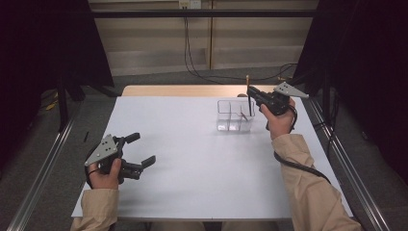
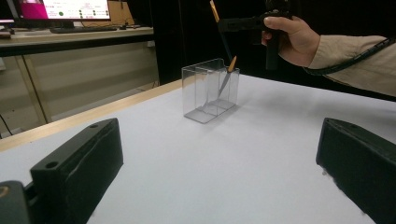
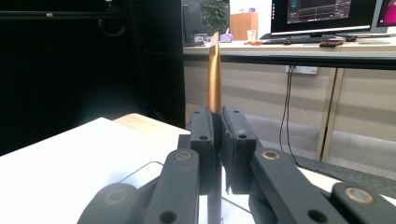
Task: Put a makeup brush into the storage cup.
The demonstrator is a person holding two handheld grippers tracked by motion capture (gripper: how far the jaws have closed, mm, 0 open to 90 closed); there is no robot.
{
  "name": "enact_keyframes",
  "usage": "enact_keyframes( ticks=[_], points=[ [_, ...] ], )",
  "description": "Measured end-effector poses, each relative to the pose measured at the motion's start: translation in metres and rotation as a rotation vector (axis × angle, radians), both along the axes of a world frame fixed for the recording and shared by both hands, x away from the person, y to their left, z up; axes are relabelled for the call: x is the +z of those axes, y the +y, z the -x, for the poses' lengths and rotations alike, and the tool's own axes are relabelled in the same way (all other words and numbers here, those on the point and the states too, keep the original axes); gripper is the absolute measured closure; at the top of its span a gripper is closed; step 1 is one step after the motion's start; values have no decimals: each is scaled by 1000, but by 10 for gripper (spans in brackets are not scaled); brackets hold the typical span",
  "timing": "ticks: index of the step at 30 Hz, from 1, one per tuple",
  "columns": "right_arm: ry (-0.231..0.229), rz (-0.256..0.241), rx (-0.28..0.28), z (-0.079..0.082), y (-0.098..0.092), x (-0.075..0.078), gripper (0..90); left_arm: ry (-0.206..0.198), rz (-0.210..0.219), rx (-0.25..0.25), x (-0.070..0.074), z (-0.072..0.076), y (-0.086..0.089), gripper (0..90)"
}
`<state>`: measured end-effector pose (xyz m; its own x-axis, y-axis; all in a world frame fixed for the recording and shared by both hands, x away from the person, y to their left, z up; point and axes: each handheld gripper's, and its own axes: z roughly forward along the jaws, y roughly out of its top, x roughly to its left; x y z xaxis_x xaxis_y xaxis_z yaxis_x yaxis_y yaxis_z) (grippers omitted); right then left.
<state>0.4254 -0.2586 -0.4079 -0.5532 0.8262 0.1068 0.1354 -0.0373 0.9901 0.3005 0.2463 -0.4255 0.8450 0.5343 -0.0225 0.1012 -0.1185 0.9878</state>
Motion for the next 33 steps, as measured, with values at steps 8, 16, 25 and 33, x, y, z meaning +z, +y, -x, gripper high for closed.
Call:
enact_keyframes(
  ticks=[8, 16, 25, 33],
  points=[
    [-1, 9, 10, 1, 1, -1, 838, 0, 0, 1, 0, 0, 0, 5],
    [15, 11, 5, 2, -3, -4, 838, -1, 0, 0, 0, 0, 0, 4],
    [20, 20, 5, 4, -4, -9, 838, -1, 0, -1, 1, 0, 0, 5],
    [24, 26, 8, 5, -5, -10, 838, 1, 1, 3, 1, 1, 1, 4]
  ],
)
